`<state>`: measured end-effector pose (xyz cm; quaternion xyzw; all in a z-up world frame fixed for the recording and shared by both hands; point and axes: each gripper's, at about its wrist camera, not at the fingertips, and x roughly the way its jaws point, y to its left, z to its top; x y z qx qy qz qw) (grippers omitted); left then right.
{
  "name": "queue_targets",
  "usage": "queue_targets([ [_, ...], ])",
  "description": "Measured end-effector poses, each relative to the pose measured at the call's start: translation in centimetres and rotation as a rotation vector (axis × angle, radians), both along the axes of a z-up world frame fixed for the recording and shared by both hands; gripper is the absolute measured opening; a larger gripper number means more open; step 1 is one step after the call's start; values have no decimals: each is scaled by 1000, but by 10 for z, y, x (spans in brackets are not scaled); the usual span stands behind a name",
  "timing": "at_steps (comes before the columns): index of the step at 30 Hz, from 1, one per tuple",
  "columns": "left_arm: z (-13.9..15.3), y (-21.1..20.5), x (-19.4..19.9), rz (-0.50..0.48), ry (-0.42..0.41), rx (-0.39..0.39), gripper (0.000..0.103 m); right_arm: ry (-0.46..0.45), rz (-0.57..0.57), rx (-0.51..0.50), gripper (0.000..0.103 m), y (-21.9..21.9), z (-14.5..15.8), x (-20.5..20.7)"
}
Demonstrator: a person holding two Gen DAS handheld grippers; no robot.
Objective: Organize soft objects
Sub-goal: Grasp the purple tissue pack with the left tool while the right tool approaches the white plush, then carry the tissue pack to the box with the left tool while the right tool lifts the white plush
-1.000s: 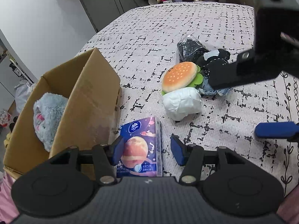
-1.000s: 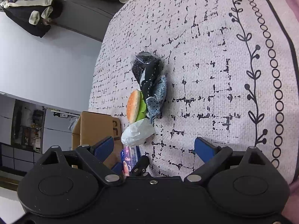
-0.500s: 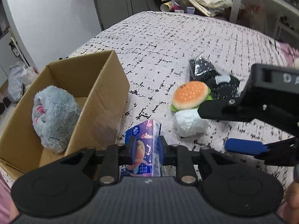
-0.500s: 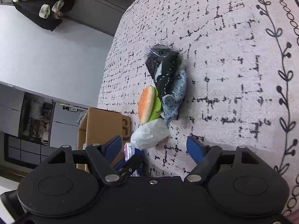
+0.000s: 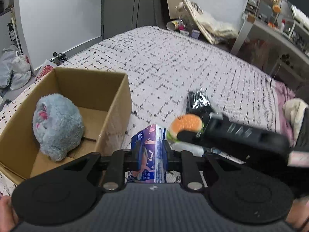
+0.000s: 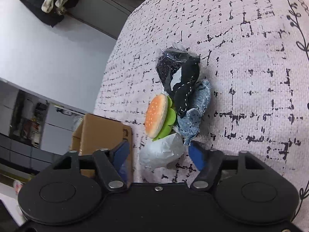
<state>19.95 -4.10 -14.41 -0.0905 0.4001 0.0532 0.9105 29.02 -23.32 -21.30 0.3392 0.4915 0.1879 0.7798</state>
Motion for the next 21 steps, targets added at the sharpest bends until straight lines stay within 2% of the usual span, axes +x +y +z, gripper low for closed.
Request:
queue_targets([
  [1, 3, 2, 0, 2, -9, -10, 19, -6, 4, -23, 49, 2, 0, 0],
  [12, 24, 21, -6, 9, -62, -99, 19, -52, -5, -100, 46, 2, 16, -19],
  [21, 43, 42, -15, 26, -113, -172, 19, -131, -26, -107, 46, -2, 55, -41],
])
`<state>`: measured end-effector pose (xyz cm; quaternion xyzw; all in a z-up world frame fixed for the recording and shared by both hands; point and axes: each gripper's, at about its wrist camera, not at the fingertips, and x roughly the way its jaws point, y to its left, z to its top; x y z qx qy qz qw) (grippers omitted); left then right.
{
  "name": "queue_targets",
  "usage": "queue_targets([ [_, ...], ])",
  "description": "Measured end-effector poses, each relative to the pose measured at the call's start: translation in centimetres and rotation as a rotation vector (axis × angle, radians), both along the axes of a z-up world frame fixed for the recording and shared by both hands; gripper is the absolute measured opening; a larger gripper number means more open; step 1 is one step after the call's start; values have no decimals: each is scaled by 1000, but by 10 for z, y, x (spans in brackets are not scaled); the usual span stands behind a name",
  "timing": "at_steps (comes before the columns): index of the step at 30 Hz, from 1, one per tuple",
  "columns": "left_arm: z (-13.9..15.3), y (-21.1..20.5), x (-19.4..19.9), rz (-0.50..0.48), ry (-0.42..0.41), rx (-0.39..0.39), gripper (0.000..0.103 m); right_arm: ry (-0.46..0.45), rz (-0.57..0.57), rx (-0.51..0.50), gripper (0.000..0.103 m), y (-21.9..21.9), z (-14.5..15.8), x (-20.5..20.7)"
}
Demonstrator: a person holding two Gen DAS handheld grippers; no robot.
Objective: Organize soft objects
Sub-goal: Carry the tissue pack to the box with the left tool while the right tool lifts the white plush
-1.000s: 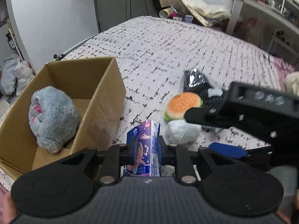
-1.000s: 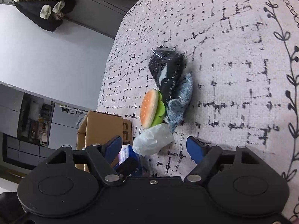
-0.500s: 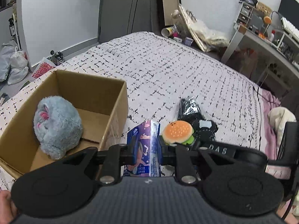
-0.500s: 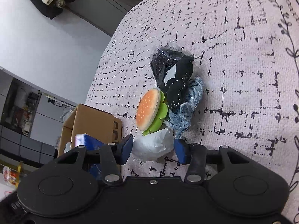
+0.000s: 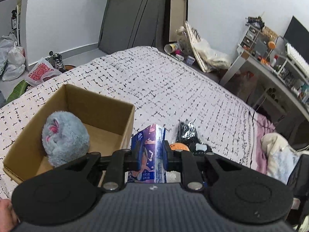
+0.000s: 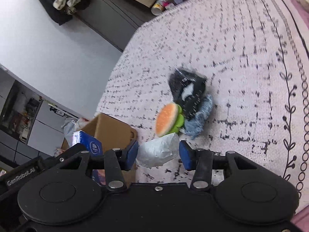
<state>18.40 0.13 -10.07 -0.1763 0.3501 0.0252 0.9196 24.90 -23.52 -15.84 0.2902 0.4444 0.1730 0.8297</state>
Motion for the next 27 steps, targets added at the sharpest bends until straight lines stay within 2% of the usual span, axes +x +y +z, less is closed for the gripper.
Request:
queue_targets([
  [10, 17, 37, -1, 10, -63, -85, 19, -72, -9, -27, 46, 13, 39, -7],
  [27, 19, 106, 5, 74, -72, -240, 19, -148, 23, -55, 46, 71, 78, -5],
])
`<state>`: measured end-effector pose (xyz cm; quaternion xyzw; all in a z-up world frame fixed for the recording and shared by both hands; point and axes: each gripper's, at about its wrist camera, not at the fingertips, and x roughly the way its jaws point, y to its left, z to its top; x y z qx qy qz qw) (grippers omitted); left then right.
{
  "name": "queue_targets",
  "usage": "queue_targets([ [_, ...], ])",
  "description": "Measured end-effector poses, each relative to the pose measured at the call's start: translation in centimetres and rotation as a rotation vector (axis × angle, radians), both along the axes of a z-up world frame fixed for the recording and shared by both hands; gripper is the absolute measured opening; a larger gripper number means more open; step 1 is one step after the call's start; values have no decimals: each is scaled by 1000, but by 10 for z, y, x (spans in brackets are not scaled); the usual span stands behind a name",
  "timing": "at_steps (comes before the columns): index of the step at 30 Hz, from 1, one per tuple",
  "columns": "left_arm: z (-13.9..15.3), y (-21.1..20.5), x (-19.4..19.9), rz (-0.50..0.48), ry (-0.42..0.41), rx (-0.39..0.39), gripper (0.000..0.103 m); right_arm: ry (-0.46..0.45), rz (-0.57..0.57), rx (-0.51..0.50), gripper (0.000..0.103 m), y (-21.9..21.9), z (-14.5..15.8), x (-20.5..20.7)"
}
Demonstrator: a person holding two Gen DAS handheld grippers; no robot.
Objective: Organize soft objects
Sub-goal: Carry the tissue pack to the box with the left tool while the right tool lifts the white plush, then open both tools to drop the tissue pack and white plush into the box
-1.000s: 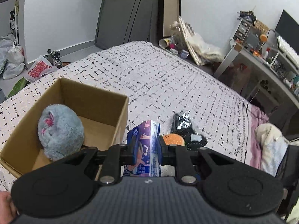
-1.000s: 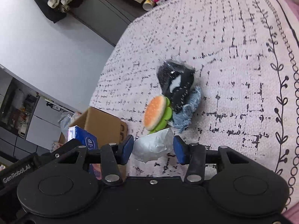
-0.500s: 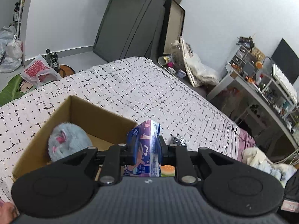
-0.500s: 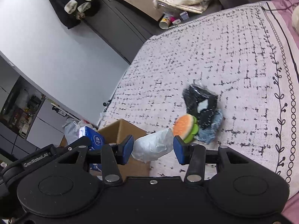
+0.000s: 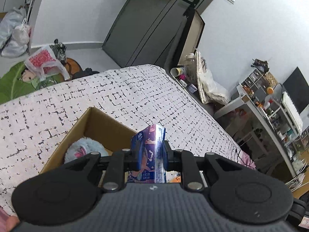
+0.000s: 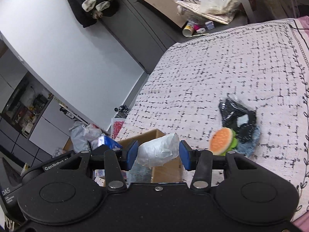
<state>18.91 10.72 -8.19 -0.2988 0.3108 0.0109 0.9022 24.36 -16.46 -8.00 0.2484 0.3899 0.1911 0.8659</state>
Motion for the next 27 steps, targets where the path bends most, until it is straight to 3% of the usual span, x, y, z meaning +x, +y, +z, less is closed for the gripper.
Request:
queue_targets([
  [11, -12, 27, 8, 46, 9, -95, 20, -4, 32, -8, 46, 37, 2, 10],
  [23, -35, 54, 16, 186, 16, -229, 22, 26, 84, -15, 46, 72, -12, 28],
  [27, -38, 60, 19, 224, 52, -253, 28, 41, 91, -18, 46, 78, -17, 32],
])
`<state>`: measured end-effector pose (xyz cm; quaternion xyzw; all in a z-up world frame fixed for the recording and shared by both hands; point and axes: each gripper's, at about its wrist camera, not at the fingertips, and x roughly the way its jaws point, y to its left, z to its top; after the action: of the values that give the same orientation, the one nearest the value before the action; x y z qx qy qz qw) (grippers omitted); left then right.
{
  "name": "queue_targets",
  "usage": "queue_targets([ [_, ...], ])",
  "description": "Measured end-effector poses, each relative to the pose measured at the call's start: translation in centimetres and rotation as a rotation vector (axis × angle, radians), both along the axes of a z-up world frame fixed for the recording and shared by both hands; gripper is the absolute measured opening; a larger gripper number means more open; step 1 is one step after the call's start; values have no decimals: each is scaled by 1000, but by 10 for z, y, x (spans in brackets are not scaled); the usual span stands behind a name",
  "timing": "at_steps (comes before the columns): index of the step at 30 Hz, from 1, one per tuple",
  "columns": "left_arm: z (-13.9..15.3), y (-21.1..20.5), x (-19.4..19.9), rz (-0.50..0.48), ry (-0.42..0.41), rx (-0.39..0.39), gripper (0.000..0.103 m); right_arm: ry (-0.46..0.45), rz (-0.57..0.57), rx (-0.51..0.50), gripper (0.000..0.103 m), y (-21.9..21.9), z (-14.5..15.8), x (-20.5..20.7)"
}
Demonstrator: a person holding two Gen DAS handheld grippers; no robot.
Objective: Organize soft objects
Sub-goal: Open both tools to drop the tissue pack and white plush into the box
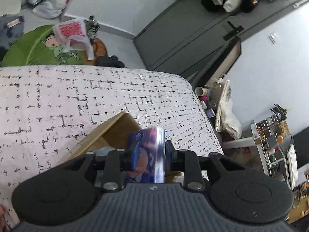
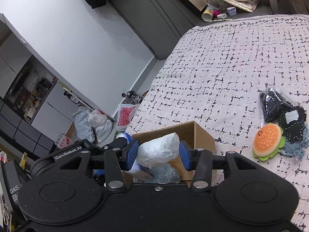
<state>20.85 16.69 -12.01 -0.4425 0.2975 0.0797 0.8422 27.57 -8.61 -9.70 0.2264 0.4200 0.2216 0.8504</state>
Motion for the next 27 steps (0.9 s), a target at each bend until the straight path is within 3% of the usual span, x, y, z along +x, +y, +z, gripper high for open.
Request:
queue_targets([
  [3, 0, 1, -1, -1, -3, -4, 34, 12, 2, -1, 46, 3, -5, 4],
  [14, 0, 2, -1, 5, 27, 11, 38, 40, -15, -10, 50, 11, -13, 13],
  [20, 3, 0, -2, 0, 37, 38, 52, 43, -29, -19, 64, 7, -11, 11],
  [24, 6, -6, -1, -12, 54, 75, 71, 49, -40, -32, 70, -2, -10, 4],
  [27, 8, -13, 0, -40, 68, 116, 76, 57, -47, -45, 73, -12, -9, -3],
])
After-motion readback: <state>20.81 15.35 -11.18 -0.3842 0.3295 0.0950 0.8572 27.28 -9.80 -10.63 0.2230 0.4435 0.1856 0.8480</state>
